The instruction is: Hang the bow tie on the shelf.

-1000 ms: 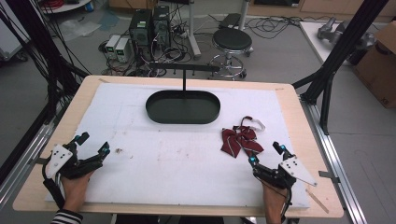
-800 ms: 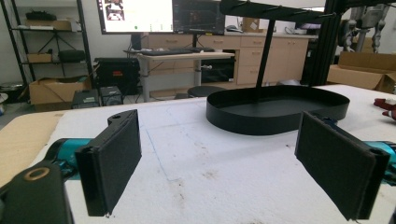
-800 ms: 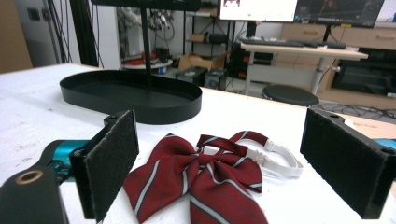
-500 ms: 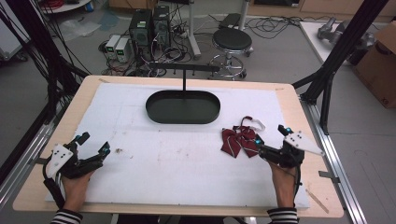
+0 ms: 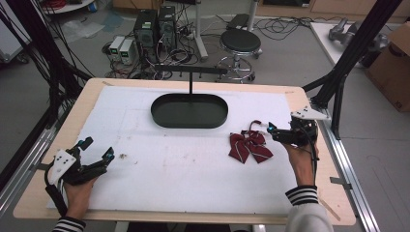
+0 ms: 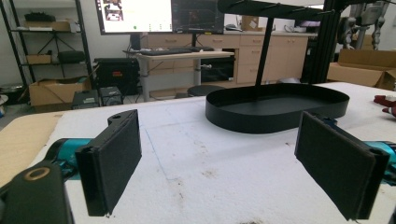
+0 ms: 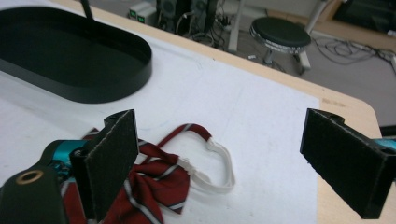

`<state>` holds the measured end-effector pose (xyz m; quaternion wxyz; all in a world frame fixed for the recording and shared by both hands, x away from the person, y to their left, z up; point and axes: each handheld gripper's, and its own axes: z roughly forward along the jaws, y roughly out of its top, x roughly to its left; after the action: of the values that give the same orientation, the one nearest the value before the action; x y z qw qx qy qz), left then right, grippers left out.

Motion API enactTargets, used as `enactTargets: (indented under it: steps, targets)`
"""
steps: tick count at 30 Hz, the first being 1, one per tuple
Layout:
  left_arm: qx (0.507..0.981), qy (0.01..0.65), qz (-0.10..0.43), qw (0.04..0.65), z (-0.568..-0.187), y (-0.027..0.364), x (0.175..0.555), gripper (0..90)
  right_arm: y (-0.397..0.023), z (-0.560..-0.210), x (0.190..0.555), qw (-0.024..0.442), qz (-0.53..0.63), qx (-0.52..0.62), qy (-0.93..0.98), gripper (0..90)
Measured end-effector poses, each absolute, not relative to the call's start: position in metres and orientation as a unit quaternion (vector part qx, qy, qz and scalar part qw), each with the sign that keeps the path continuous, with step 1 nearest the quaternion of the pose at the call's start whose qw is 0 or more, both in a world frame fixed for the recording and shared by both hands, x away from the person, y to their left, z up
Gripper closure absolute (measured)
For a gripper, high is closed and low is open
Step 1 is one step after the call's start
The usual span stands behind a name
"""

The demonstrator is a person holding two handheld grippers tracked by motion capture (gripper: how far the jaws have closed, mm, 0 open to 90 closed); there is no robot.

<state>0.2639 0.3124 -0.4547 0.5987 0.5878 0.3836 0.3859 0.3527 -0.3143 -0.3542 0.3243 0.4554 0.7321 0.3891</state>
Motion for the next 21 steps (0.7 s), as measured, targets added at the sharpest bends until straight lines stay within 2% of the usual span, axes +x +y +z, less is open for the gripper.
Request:
enactTargets:
  steps: [11,21]
  targets:
    - [0.588,0.384,0.385,0.599,-0.455,0.312,0.264,14.9,-0.319,-0.36,0.39,0.3,0.327,0.48,0.757,10.4]
    - [0.588,0.384,0.386,0.598,-0.455,0.312,0.264,14.9,-0.322,-0.37,0.413,0.255,0.306,0.5,0.769,11.4]
